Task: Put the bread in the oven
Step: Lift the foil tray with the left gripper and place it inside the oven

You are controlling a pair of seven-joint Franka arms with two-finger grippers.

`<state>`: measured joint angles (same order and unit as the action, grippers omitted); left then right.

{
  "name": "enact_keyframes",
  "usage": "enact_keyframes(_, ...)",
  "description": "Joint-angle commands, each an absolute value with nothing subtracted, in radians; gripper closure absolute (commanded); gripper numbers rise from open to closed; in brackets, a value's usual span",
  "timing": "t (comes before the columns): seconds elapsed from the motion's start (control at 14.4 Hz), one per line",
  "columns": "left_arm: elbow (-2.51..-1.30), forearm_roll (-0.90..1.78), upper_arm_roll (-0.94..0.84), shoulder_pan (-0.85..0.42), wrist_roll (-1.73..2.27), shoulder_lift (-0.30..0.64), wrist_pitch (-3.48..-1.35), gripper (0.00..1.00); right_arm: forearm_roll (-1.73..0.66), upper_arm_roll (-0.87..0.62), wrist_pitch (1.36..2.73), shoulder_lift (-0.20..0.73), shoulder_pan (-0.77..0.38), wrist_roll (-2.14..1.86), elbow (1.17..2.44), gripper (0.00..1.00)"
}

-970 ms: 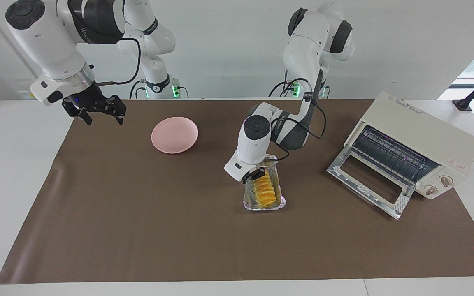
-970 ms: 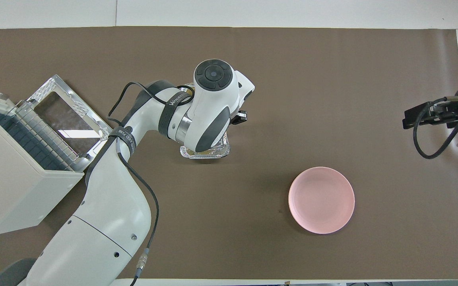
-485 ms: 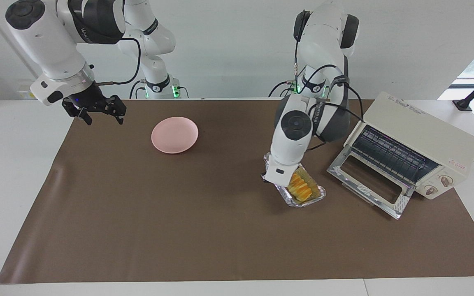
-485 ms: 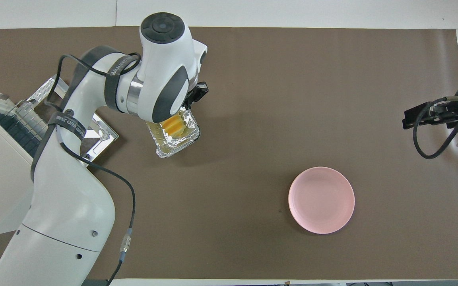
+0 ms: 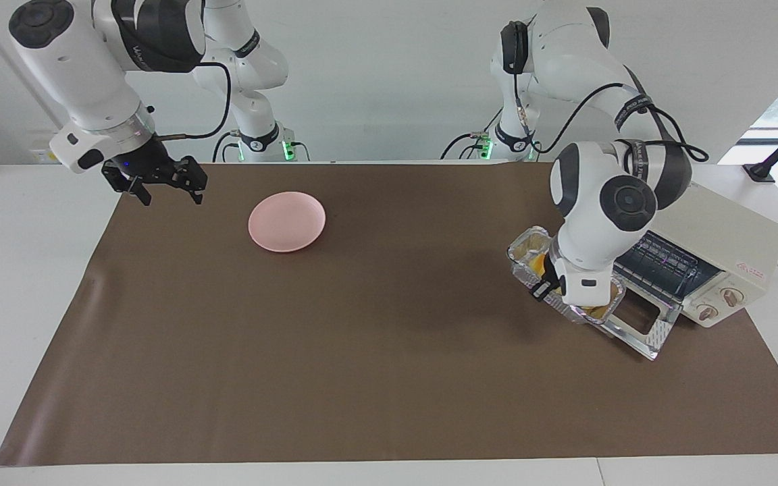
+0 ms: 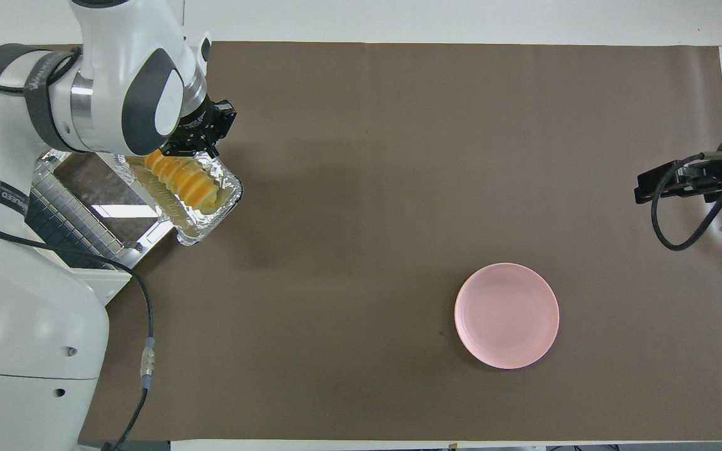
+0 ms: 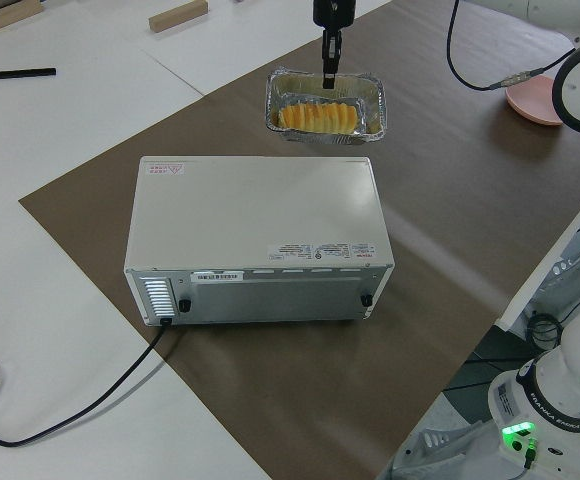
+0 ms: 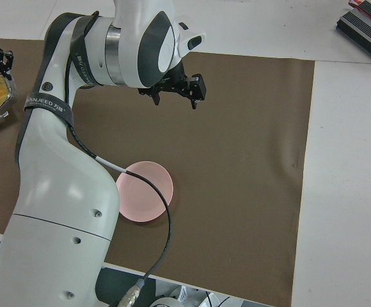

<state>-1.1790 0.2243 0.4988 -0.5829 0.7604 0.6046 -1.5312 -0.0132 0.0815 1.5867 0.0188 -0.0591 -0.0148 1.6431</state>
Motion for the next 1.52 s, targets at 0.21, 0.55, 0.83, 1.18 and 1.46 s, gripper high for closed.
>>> enact_keyframes(0.21, -1.177, 0.233, 0.525, -0.497, 0.723, 0.603, -1.541, 1.00, 0.002, 0.072, 1.578, 0.002, -0.049, -0.038, 1.657, 0.00)
enact_keyframes(0.55, -1.201, 0.190, 0.534, -0.459, 0.557, 0.601, -1.566, 1.00, 0.002, 0.072, 1.578, 0.002, -0.049, -0.038, 1.657, 0.00)
enact_keyframes(0.83, -1.290, 0.167, 0.541, -0.408, 0.411, 0.560, -1.581, 1.00, 0.002, 0.072, 1.578, 0.002, -0.049, -0.038, 1.657, 0.00)
enact_keyframes(1.18, -1.397, 0.160, 0.561, -0.397, 0.408, 0.519, -1.620, 1.00, 0.002, 0.072, 1.578, 0.002, -0.049, -0.038, 1.657, 0.00)
enact_keyframes(1.46, -1.404, 0.130, 0.566, -0.417, 0.445, 0.515, -1.598, 1.00, 0.002, 0.072, 1.578, 0.002, -0.049, -0.038, 1.657, 0.00)
